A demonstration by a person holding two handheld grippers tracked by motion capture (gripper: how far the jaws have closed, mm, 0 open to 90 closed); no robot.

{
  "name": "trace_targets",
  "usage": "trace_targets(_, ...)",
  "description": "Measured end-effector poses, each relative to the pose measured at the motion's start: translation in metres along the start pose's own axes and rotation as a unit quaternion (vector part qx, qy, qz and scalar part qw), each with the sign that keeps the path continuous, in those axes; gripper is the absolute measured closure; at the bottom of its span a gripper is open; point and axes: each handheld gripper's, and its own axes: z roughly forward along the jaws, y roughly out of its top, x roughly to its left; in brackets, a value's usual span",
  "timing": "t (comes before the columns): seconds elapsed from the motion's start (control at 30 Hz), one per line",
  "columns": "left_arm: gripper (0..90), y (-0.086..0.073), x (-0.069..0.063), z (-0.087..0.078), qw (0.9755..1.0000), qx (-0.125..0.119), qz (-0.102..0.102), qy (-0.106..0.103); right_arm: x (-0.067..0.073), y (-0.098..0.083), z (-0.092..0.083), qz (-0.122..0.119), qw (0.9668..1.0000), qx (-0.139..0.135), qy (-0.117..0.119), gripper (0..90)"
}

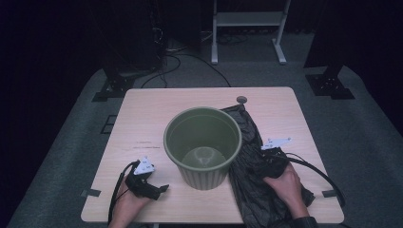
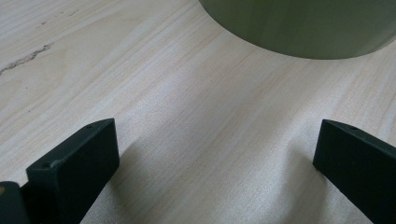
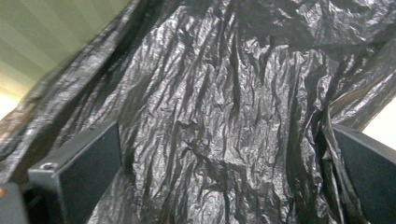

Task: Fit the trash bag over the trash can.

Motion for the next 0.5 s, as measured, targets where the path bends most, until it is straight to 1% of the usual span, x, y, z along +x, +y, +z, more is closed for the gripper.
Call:
trace_targets(0.27,0.0,0.000,0.000,0.000,1.0000,0.000,0.000,0.000,0.007,0.013,0.010,0.003,0.9998,-0.017,0.012,0.0)
trace_targets(0.37,0.0,0.000,0.000,0.000,1.0000,0.000,0.001,0.000,0.011,0.018,0.016,-0.004,0.9999,-0.013,0.008,0.0)
trace_targets(0.43,0.0,0.000,0.000,0.000,1.0000,0.000,0.001,0.000,0.013,0.021,0.020,-0.003,0.9999,-0.012,0.008,0.0)
trace_targets(0.5,0.0,0.000,0.000,0.000,1.0000,0.000,0.001,0.000,0.015,0.023,0.024,-0.008,0.9999,-0.009,0.005,0.0)
